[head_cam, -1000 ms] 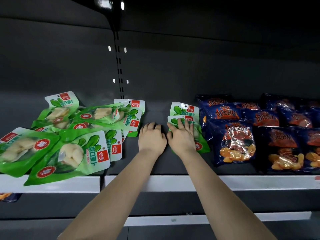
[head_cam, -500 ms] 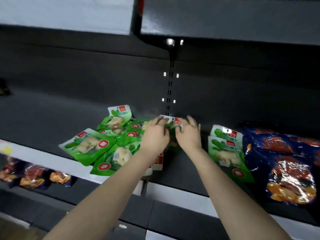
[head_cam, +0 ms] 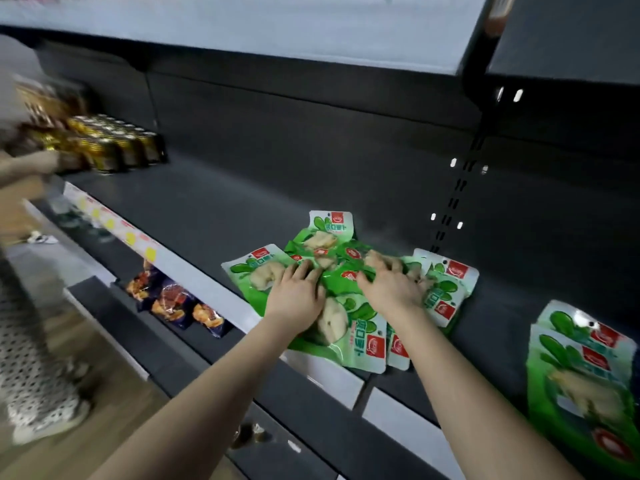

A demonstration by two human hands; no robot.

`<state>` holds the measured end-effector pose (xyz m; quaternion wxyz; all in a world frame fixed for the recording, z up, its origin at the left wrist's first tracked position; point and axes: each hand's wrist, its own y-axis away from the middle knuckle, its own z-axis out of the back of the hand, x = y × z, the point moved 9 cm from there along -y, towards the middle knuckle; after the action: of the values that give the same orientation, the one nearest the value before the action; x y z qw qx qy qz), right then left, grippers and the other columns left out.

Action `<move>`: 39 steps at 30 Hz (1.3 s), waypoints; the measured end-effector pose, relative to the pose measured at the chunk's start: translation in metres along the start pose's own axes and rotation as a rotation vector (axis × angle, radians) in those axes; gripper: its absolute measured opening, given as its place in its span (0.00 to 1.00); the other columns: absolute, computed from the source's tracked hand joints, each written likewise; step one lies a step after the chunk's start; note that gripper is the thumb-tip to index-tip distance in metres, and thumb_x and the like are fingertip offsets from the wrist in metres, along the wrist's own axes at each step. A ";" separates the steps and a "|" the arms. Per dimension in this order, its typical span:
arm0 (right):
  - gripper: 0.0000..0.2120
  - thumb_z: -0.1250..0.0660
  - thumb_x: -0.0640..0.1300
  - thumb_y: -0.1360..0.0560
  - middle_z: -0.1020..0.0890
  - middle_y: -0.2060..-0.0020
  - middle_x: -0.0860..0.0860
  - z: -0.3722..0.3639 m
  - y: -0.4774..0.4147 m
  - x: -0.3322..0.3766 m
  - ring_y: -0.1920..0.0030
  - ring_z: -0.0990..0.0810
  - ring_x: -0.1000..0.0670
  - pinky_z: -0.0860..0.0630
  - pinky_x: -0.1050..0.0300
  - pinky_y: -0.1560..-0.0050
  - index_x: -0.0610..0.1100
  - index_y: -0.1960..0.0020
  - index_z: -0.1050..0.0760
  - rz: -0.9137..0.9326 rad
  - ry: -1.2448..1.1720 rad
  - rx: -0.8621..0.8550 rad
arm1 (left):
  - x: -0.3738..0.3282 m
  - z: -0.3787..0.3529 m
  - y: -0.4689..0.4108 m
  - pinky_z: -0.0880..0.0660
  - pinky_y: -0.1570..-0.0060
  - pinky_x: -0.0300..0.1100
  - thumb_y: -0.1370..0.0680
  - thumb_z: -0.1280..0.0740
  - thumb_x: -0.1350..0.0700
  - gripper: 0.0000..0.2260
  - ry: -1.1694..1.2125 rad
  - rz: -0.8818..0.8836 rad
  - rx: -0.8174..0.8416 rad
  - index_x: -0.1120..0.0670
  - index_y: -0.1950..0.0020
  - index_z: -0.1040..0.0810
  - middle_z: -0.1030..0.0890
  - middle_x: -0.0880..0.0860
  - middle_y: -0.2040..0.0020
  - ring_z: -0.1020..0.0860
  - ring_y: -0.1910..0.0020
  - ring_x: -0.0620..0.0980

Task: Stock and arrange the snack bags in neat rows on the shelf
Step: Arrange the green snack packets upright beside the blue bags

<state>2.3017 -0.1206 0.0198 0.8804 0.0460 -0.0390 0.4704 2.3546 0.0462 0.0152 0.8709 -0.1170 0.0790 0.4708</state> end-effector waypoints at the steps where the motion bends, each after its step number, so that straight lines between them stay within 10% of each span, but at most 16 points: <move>1: 0.29 0.53 0.66 0.23 0.37 0.27 0.44 0.000 -0.001 -0.001 0.29 0.41 0.32 0.46 0.30 0.32 0.56 0.26 0.42 0.000 0.027 -0.021 | 0.000 -0.001 -0.001 0.50 0.27 0.49 0.19 0.50 0.49 0.21 0.000 0.002 -0.015 0.50 0.25 0.40 0.42 0.52 0.23 0.45 0.25 0.55; 10: 0.20 0.53 0.52 0.18 0.17 0.49 0.42 0.014 0.011 -0.004 0.35 0.28 0.40 0.44 0.40 0.28 0.58 0.29 0.34 0.032 -0.071 -0.229 | 0.001 -0.003 -0.002 0.48 0.27 0.48 0.19 0.49 0.49 0.21 0.029 -0.009 -0.069 0.49 0.26 0.38 0.40 0.52 0.24 0.42 0.25 0.55; 23: 0.16 0.46 0.53 0.19 0.28 0.31 0.50 0.011 0.072 -0.019 0.25 0.41 0.43 0.50 0.48 0.26 0.56 0.36 0.24 0.149 -0.106 -0.160 | 0.001 -0.003 -0.003 0.47 0.27 0.50 0.19 0.49 0.50 0.21 0.032 -0.031 -0.068 0.50 0.26 0.38 0.39 0.53 0.24 0.41 0.26 0.56; 32: 0.13 0.35 0.42 0.23 0.27 0.34 0.45 0.024 0.107 -0.070 0.35 0.27 0.45 0.35 0.65 0.38 0.44 0.40 0.20 -0.002 -0.718 -0.275 | -0.035 0.041 -0.004 0.27 0.44 0.49 0.21 0.42 0.54 0.19 0.360 -0.080 -0.101 0.52 0.30 0.32 0.25 0.59 0.35 0.25 0.41 0.60; 39: 0.29 0.30 0.32 0.28 0.21 0.40 0.44 -0.010 0.097 -0.101 0.40 0.22 0.47 0.26 0.46 0.37 0.48 0.31 0.33 -0.328 -1.481 -0.198 | -0.095 -0.010 0.034 0.28 0.37 0.54 0.20 0.45 0.50 0.20 0.068 -0.306 0.207 0.50 0.27 0.35 0.36 0.55 0.26 0.31 0.32 0.60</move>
<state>2.1651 -0.1491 0.0033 0.6830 0.2753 -0.6538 0.1742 2.2745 -0.0148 0.0246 0.9366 -0.0533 0.1375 0.3179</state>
